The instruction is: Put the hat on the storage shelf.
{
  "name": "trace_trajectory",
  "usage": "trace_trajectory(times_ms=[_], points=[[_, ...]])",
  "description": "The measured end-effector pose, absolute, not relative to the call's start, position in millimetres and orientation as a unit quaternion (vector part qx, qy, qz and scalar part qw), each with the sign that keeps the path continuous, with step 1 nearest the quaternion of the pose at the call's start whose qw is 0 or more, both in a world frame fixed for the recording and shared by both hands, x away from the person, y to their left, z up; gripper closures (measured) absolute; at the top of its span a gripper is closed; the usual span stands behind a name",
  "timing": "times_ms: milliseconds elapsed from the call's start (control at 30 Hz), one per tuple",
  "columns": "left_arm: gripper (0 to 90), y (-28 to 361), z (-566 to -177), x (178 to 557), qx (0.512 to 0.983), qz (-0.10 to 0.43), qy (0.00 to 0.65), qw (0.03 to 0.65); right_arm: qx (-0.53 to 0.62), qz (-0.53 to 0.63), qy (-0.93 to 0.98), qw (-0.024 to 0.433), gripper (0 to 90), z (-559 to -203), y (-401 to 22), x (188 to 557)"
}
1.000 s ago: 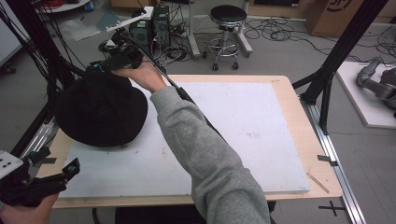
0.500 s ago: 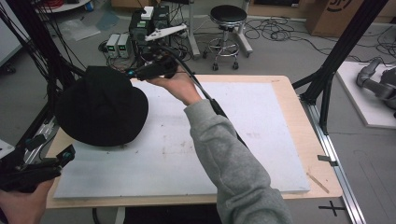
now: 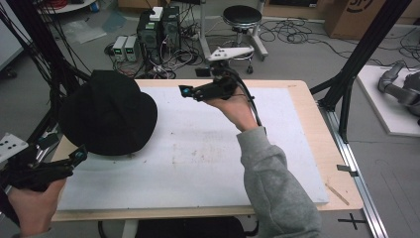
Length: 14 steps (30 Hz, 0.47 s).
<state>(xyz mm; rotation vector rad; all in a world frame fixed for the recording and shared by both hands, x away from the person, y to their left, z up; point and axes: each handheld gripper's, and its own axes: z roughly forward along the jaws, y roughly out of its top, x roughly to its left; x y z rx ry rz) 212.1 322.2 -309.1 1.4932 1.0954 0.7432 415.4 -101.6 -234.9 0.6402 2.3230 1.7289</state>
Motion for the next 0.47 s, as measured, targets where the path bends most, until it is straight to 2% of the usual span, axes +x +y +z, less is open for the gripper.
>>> trace_trajectory(times_ms=[367,467], points=[[1.7,303.4,-311.5,228.8,0.640,0.303,0.450,0.544,0.283,0.579,0.755,0.119,10.6,-274.1,-168.7,388.2],[1.7,295.0,-308.8,230.5,0.644,0.304,0.444,0.544,0.288,0.581,0.750,0.129,10.6,-276.9,-176.0,380.4]])
